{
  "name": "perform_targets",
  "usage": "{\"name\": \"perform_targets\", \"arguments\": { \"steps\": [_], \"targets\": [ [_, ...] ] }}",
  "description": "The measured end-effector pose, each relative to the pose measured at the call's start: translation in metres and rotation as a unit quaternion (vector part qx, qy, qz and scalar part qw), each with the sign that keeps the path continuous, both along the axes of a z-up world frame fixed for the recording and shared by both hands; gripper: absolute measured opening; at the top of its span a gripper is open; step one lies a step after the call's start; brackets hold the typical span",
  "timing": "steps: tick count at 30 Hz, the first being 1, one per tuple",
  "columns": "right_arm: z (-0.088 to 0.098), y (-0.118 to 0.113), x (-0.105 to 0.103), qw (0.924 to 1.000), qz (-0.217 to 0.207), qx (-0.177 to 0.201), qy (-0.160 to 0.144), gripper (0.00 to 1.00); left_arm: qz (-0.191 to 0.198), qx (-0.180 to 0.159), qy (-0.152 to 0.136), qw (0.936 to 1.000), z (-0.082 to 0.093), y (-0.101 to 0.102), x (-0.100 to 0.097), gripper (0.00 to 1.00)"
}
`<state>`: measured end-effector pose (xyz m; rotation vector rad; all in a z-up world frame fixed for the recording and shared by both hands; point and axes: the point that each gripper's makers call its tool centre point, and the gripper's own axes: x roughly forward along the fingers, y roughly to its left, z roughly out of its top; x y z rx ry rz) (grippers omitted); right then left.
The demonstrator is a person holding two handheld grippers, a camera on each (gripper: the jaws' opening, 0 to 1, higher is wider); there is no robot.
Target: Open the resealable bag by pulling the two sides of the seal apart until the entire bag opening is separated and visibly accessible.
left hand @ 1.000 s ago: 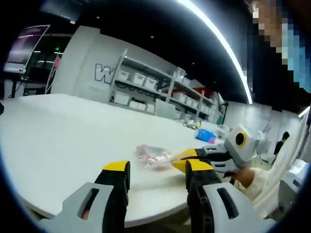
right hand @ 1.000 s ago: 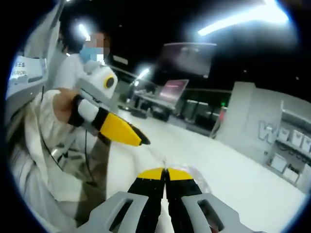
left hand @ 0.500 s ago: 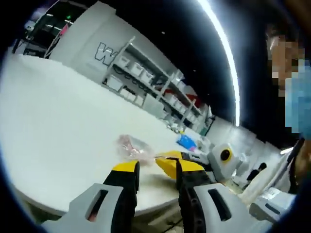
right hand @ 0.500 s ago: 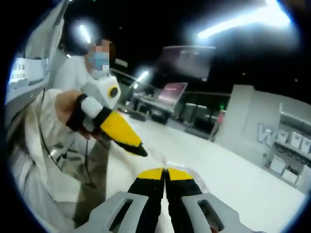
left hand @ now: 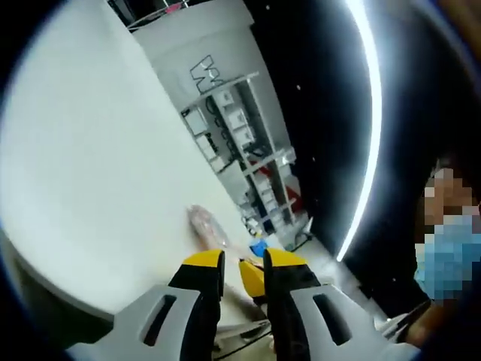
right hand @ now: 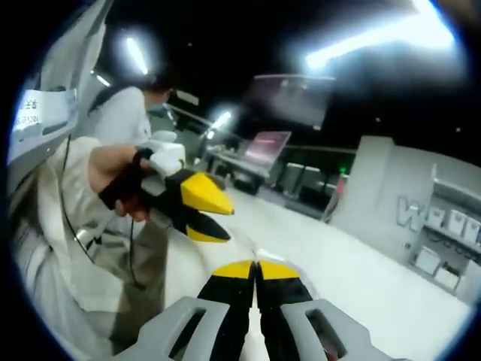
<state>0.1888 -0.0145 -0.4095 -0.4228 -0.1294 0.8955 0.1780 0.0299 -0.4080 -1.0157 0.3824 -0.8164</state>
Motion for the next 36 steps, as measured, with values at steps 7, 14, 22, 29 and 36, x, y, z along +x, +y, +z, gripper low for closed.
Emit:
{"name": "perform_targets", "arguments": {
  "steps": [7,14,22,29,36],
  "targets": [
    [0.002,0.001,-0.001,0.9999,0.002,-0.002,-0.011,0.0,-0.014,-0.017,0.035,0.9992,-0.005,-0.002,-0.004,0.09],
    [-0.002,0.004,-0.004,0.999,0.003,-0.027,-0.035,0.0,-0.016,-0.048,0.051,0.9974,-0.002,0.002,-0.008,0.06],
    [0.002,0.005,-0.006,0.9993,0.004,-0.014,-0.034,0.0,-0.02,-0.026,0.049,0.9983,0.005,-0.006,-0.013,0.06],
    [0.0,0.007,-0.007,0.9993,0.006,-0.019,-0.032,0.0,-0.021,-0.042,0.052,0.9976,0.003,-0.002,-0.013,0.03],
    [0.0,0.007,-0.007,0.9992,0.005,-0.021,-0.033,0.0,-0.022,-0.035,0.048,0.998,0.008,-0.006,-0.014,0.02]
  ]
}}
